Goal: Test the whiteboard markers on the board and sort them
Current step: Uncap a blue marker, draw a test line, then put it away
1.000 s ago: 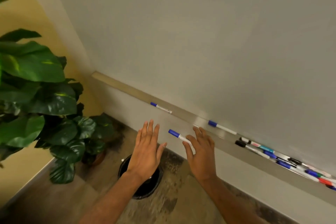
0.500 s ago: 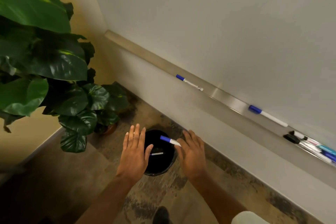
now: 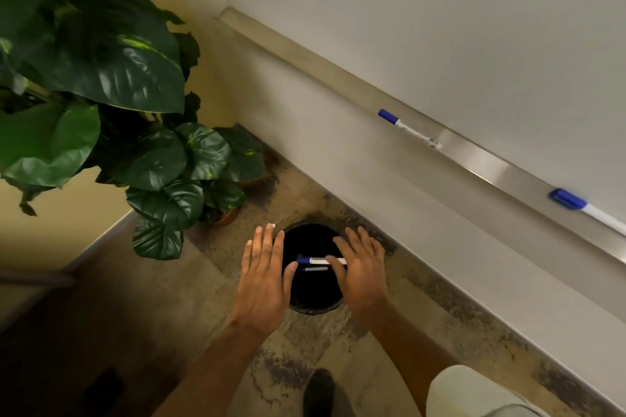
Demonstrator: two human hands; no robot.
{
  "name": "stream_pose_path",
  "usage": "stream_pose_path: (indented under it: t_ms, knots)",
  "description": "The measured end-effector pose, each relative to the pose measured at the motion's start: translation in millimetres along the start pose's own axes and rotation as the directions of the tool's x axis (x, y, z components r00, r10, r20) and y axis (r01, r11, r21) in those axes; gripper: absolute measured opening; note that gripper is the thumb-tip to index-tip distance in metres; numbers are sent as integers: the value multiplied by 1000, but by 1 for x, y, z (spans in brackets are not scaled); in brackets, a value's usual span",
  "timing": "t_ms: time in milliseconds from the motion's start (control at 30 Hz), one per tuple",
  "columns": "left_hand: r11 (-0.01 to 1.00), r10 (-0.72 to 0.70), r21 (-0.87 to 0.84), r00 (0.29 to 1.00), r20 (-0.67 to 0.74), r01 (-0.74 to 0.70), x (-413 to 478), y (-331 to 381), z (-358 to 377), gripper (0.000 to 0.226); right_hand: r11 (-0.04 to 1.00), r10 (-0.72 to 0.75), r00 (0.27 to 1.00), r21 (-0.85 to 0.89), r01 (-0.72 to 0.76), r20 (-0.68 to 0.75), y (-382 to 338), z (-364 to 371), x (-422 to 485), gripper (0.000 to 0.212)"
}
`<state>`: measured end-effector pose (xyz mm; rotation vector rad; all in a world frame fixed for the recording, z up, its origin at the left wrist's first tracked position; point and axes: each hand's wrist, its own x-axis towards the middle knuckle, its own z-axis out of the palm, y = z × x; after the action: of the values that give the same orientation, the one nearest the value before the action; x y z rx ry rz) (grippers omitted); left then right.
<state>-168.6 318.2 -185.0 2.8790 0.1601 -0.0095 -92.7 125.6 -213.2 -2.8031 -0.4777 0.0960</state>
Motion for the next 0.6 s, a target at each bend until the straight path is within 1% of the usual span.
stream_pose_path:
  t_ms: [167,267,433,600]
  knots:
    - [1000,-5,3,1000,5,5,0,2,-6,63,996,71,995,60,-67,-63,10,-14,-12,45]
    - [1000,5,-4,1000,-9,-5,2,15,-16,63,993,93,987,91,-81,-132,15,-33,-25,45]
    - [998,58,6,998,-31,-57,6,49,-43,65,987,101,971,141,-72,-217,19,-73,-43,48]
    - [994,111,-15,993,-48,-112,7,96,-69,66,991,86,958,122,-55,-275,29,-122,-60,53]
